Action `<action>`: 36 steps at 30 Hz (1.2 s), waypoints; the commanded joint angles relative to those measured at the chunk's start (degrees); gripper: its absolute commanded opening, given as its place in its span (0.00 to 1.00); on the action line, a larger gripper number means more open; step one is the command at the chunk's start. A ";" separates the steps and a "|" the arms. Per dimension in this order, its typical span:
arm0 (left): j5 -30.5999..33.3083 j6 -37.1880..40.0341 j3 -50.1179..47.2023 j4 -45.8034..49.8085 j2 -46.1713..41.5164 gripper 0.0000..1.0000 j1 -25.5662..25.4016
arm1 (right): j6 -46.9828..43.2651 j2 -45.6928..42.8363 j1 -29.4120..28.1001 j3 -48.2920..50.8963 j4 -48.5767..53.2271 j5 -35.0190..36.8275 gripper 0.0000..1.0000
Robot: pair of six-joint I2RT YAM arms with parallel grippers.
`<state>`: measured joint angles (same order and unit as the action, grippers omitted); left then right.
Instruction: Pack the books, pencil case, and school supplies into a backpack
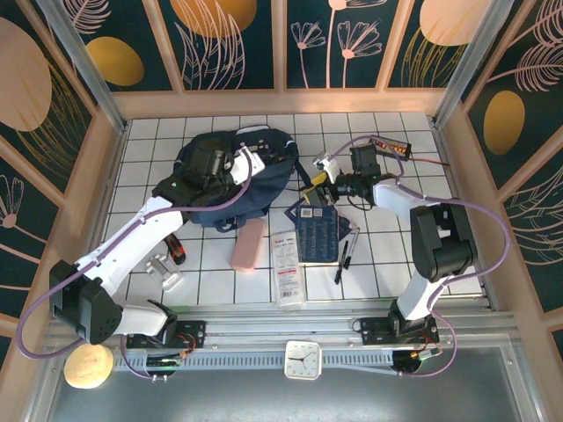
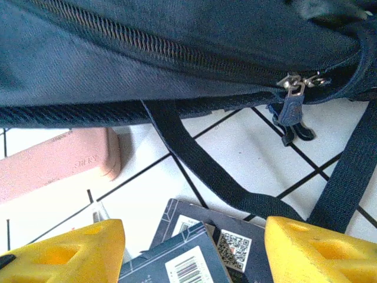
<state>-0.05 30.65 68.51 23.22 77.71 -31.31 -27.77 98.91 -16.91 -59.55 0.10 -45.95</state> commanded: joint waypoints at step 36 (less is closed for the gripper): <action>-6.30 2.61 6.52 -3.46 -3.47 0.00 1.43 | 0.14 17.08 -2.14 -14.48 -11.80 -9.01 0.62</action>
<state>-4.08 32.80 70.65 24.88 77.71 -30.30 -29.15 116.38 -18.37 -74.13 -12.69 -54.98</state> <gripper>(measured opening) 0.058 0.619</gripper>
